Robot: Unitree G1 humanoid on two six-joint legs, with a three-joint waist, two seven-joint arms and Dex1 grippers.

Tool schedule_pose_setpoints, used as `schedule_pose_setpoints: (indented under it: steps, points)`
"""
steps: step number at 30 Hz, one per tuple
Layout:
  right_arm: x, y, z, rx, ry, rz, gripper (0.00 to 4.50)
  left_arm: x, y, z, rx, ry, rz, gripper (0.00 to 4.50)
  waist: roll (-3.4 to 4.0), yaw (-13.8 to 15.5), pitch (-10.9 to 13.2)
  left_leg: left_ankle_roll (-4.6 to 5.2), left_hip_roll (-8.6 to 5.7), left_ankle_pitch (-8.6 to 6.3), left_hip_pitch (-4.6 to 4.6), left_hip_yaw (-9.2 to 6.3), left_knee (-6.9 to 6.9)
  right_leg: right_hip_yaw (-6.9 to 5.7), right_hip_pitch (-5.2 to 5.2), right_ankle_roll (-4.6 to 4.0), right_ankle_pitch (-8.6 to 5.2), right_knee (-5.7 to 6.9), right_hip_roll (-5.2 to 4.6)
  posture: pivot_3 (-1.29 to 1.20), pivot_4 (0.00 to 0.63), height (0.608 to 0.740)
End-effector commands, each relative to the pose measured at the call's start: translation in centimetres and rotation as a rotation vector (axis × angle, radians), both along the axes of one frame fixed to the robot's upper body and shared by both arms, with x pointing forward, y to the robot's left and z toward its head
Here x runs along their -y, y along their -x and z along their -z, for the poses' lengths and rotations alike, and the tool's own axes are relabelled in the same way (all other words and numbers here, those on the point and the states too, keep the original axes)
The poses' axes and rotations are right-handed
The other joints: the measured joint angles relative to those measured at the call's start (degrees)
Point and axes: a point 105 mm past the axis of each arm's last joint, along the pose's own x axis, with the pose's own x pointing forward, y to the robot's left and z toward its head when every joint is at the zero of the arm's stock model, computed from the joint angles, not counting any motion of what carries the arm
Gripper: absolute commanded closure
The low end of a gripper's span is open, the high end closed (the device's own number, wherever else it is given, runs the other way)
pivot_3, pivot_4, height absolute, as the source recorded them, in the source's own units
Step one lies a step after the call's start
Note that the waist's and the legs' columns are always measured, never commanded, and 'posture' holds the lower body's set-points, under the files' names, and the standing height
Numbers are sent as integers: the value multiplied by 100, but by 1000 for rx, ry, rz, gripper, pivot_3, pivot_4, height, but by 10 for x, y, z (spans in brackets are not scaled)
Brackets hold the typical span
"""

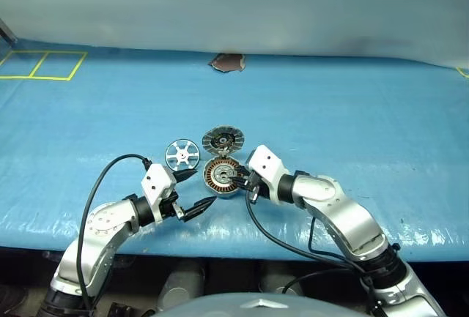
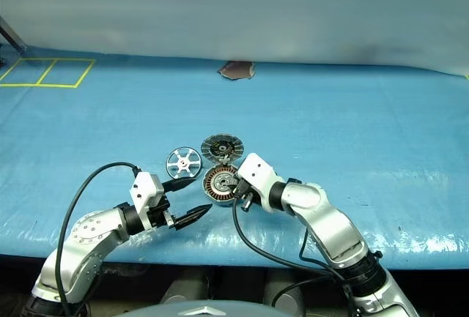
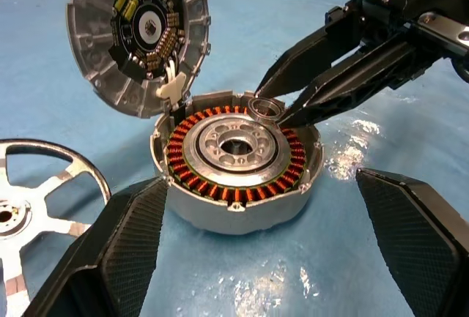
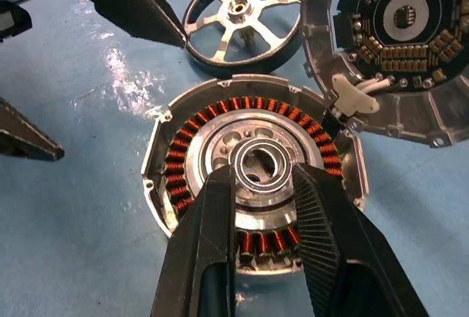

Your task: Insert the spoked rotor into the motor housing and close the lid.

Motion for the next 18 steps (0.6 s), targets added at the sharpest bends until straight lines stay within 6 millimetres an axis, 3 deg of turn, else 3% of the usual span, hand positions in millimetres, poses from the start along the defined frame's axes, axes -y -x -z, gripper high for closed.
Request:
schedule_pose_setpoints:
  steps: [1,9,18]
  points:
    - [-9,-4,-6,39,-19,-26,3739,-6,-3,-7,42,-4,-22,0,0,1,0,0,0,0,0,-1,0,0,0,0,0,0,0,0,150,740]
    - [-12,-12,3,25,-9,-26,3739,-7,-5,-6,51,-21,-35,0,0,-7,0,-1,-1,1,0,0,-1,1,-2,-1,1,0,1,0,150,740]
    - [-11,-7,7,4,-3,-44,3739,-9,-6,-3,51,-35,-50,0,0,-8,0,-1,-1,1,0,0,0,0,-1,-1,1,1,3,0,150,740]
